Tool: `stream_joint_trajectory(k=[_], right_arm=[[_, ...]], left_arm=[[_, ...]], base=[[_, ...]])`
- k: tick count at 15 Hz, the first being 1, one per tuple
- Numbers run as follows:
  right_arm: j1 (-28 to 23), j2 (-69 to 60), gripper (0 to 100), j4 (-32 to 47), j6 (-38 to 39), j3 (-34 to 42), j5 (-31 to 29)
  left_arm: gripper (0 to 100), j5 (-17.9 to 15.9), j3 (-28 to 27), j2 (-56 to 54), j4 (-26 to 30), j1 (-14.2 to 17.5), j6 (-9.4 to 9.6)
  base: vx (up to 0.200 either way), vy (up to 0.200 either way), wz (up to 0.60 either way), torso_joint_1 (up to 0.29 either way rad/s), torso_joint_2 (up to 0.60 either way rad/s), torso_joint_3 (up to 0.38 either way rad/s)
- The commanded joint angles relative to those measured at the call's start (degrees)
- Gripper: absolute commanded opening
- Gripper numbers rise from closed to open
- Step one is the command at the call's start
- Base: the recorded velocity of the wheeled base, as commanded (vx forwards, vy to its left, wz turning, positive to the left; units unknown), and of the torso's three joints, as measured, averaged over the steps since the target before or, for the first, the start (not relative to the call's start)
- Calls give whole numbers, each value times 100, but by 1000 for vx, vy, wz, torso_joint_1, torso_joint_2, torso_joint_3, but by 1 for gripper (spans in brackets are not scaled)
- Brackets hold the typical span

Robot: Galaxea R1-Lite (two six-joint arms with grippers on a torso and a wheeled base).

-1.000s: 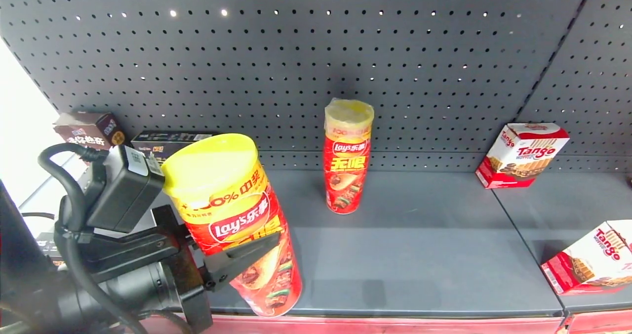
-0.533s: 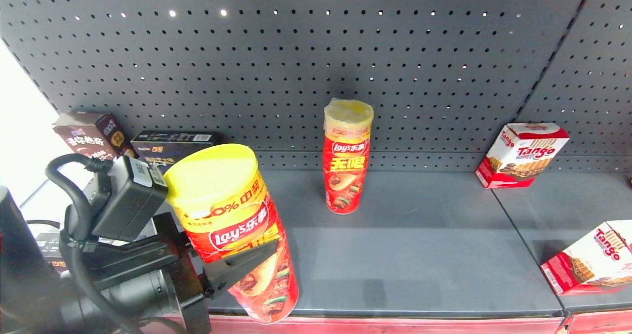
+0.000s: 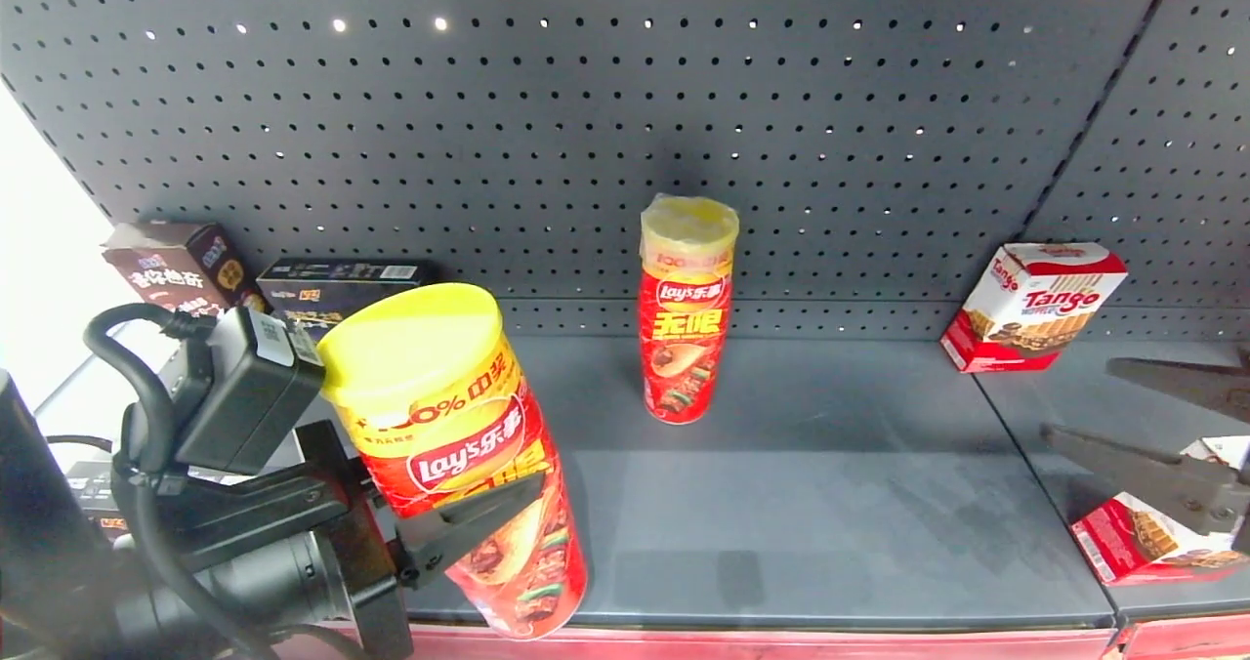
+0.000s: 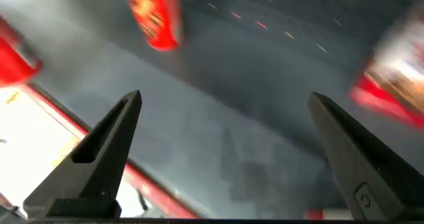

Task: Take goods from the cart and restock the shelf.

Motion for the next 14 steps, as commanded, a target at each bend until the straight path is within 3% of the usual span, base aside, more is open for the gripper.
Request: stream_joint_trajectory(k=[1, 8, 11, 14], right_arm=[[284, 1290, 100, -586, -11, -436, 472], [486, 3286, 100, -982, -354, -2273, 2019], [460, 3804, 100, -990, -784, -2730, 2607], [407, 4252, 100, -1448, -925, -2984, 3495]], left_arm=[[0, -8, -68, 49, -2, -3, -7], [0, -8, -147, 120, -2, -65, -16], [0, -377, -200, 128, -29, -3, -147], [0, -412, -200, 146, -29, -12, -147]], base=[[0, 0, 0, 0, 0, 0], [0, 0, 0, 0, 0, 0], [0, 0, 0, 0, 0, 0], [0, 0, 0, 0, 0, 0]])
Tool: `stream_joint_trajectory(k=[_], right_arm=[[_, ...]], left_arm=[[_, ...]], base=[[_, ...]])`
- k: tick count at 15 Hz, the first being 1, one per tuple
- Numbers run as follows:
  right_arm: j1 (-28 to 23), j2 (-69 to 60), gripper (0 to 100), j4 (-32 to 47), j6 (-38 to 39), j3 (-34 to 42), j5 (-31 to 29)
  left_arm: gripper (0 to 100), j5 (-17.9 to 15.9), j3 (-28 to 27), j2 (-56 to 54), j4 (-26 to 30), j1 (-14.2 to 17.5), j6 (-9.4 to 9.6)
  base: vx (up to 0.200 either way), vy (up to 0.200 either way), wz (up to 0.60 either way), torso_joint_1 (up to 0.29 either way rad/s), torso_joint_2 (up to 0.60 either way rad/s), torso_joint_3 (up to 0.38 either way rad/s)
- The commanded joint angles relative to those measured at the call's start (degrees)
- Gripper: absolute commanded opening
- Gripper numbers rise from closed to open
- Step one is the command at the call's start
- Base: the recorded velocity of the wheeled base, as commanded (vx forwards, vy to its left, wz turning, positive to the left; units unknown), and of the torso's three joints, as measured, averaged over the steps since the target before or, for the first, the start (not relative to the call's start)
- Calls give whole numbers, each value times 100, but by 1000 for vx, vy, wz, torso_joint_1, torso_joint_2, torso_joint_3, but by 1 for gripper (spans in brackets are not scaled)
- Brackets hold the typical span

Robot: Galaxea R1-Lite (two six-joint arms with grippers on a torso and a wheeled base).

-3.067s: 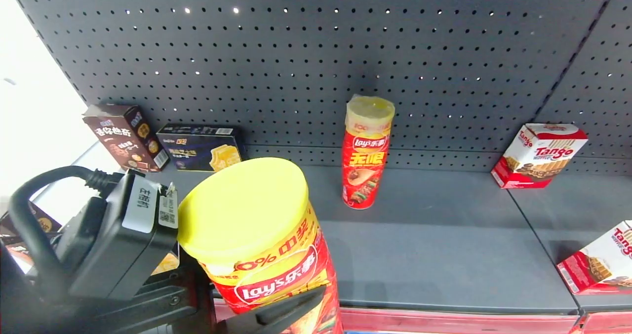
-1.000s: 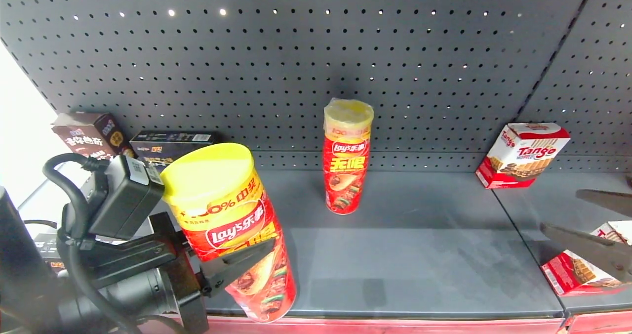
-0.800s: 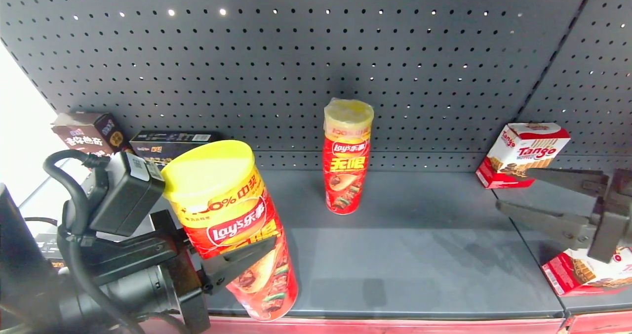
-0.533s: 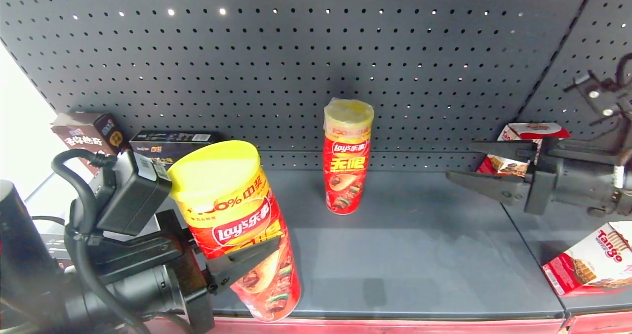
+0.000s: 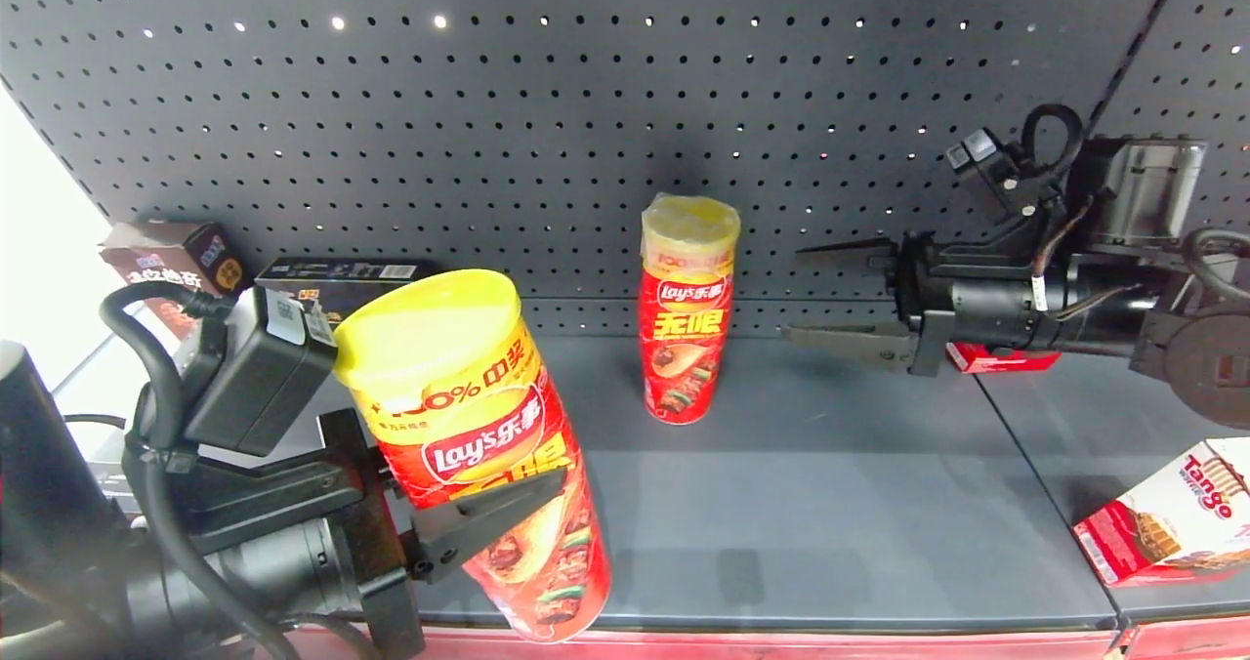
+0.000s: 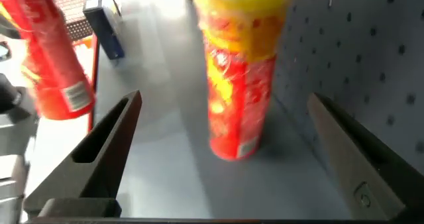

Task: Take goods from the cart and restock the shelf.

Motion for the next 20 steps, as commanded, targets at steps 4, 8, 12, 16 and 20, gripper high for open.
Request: stream_joint_trajectory(k=[4, 8, 12, 16, 20], right_arm=[[58, 930, 100, -216, -26, -715, 121], [181, 1317, 100, -216, -26, -1110, 121], [330, 1581, 100, -216, -26, -1321, 121], [462, 1844, 100, -321, -26, -1383, 121], [533, 2108, 100, -418, -34, -1418, 86]], left_arm=[[0, -3, 3, 43, -9, 3, -4], [0, -3, 20, 43, -9, 3, -30], [0, 6, 56, 52, -1, 20, -30], [0, 6, 56, 70, -9, 126, -30], [0, 6, 56, 87, -9, 134, -30]], base=[[0, 0, 0, 0, 0, 0], [0, 0, 0, 0, 0, 0], [0, 0, 0, 0, 0, 0], [0, 0, 0, 0, 0, 0], [0, 0, 0, 0, 0, 0]])
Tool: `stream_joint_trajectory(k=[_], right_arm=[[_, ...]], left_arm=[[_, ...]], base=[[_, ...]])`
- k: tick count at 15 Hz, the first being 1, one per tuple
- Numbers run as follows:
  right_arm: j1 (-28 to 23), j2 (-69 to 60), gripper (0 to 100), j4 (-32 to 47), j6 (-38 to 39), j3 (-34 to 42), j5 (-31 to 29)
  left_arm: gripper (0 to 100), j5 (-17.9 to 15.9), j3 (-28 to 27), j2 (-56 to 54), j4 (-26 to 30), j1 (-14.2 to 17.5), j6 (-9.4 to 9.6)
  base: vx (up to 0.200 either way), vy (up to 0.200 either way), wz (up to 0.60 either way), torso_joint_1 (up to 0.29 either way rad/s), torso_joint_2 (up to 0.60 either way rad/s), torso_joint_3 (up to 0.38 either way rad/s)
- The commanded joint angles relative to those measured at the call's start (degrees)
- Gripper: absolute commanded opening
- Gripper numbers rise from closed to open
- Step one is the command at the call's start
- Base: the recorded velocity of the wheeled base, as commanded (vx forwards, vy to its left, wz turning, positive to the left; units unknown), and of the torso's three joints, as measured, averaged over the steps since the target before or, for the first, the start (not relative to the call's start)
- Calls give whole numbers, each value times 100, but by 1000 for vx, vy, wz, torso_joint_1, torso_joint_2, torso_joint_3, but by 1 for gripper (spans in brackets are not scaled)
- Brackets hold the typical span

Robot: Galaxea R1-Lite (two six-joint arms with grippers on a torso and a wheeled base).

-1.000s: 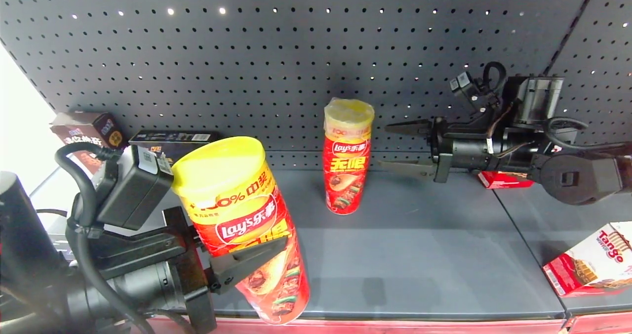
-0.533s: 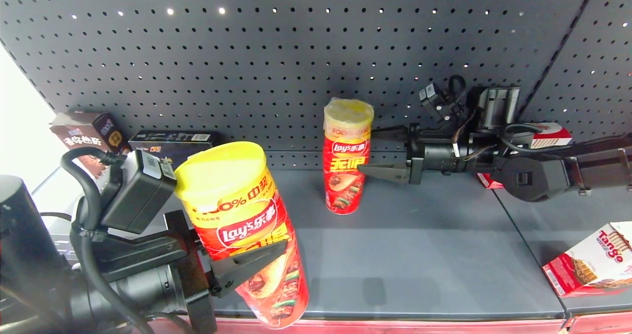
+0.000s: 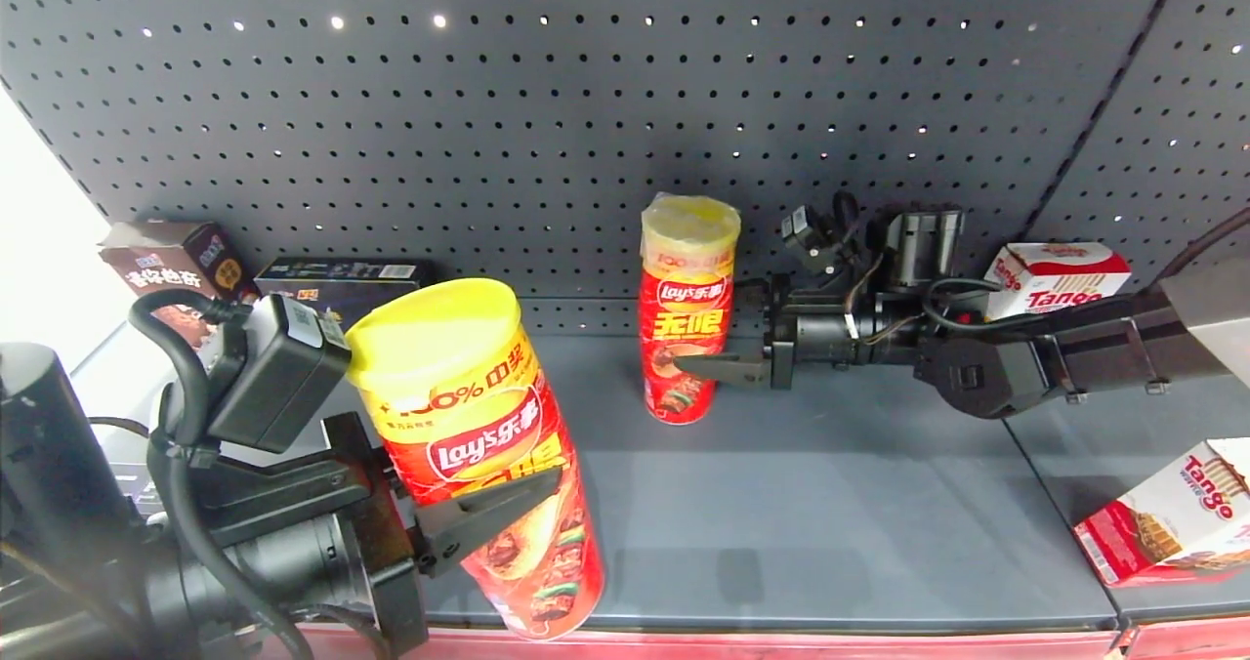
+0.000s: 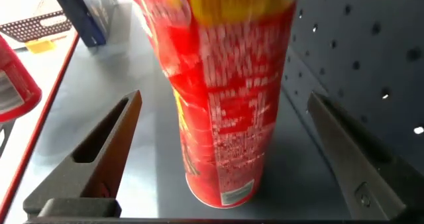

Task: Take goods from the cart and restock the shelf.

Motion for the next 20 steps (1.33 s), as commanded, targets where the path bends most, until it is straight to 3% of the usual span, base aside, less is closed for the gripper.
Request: stream_joint_trajectory(k=[1, 12, 13, 20], right_arm=[[47, 115, 100, -3, -13, -12, -7], [311, 581, 100, -170, -65, -285, -183], [355, 599, 0, -170, -48, -303, -218], [381, 361, 0, -170, -57, -153, -332]], left_arm=[[0, 1, 0, 8, -3, 1, -2], [0, -8, -9, 43, -12, 1, -2], [0, -8, 0, 43, -12, 10, -2], [0, -8, 0, 43, -21, 45, -2]], base=[[0, 0, 0, 0, 0, 0], [0, 0, 0, 0, 0, 0], [0, 0, 0, 0, 0, 0], [0, 0, 0, 0, 0, 0]])
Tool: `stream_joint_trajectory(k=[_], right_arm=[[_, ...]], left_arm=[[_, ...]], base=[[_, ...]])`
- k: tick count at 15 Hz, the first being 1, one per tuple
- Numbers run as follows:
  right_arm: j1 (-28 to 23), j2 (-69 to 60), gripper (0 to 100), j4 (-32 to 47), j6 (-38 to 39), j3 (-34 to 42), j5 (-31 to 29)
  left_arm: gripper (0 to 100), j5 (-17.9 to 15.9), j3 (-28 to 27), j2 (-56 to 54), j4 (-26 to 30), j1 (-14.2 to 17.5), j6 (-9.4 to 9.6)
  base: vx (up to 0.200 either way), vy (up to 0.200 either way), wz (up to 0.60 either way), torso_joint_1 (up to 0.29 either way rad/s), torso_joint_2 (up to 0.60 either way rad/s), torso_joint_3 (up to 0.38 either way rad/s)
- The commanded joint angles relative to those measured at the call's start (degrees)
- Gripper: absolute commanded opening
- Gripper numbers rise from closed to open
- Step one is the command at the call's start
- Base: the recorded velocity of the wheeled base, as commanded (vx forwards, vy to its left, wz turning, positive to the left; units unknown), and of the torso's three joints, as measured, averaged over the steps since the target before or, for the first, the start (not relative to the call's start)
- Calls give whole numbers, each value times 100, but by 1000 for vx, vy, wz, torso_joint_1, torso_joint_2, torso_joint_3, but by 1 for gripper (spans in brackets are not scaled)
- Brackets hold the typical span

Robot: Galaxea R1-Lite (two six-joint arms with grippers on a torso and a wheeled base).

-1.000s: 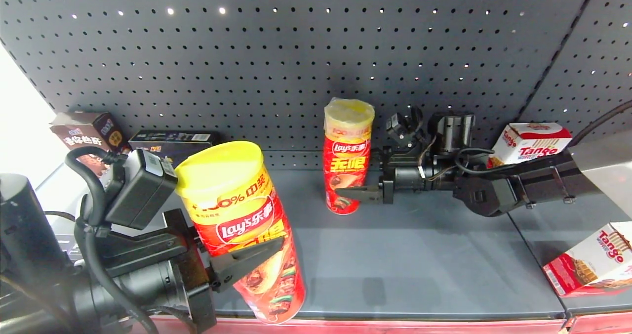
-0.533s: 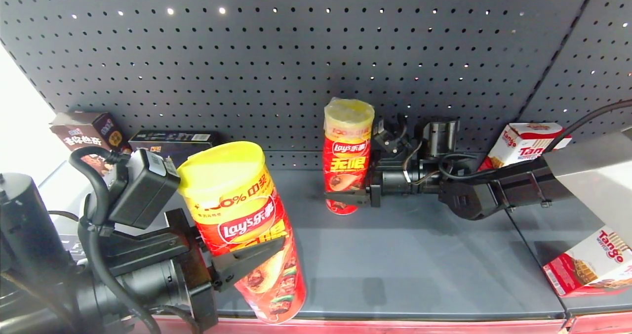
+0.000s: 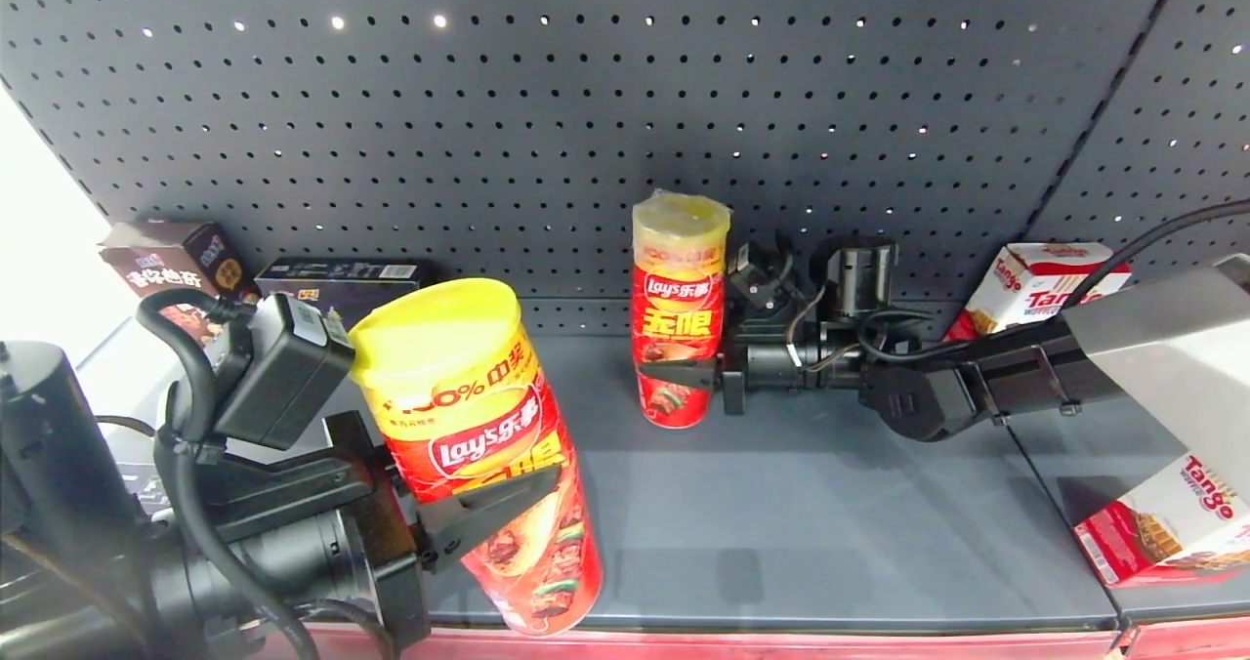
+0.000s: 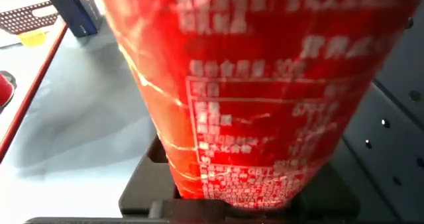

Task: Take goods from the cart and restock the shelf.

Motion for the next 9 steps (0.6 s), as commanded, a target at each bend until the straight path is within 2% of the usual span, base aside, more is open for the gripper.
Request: stream_joint_trajectory(k=[1, 6, 7, 8, 9], right_arm=[[4, -319, 0, -7, -3, 147, 13], [135, -1603, 0, -86, -135, 1474, -14], [135, -1691, 0, -201, -284, 1676, -49], [197, -1831, 0, -579, -601, 2282, -207], [267, -1928, 0, -816, -601, 2608, -268]], left_arm=[[0, 1, 2, -5, 0, 2, -2], [0, 1, 46, -22, 0, 2, -2], [0, 1, 46, -22, 0, 2, -2], [0, 10, 46, -22, 0, 2, -2], [0, 18, 46, -31, 0, 10, -2]], base=[[0, 0, 0, 0, 0, 0], [0, 0, 0, 0, 0, 0], [0, 0, 0, 0, 0, 0], [0, 0, 0, 0, 0, 0], [0, 0, 0, 0, 0, 0]])
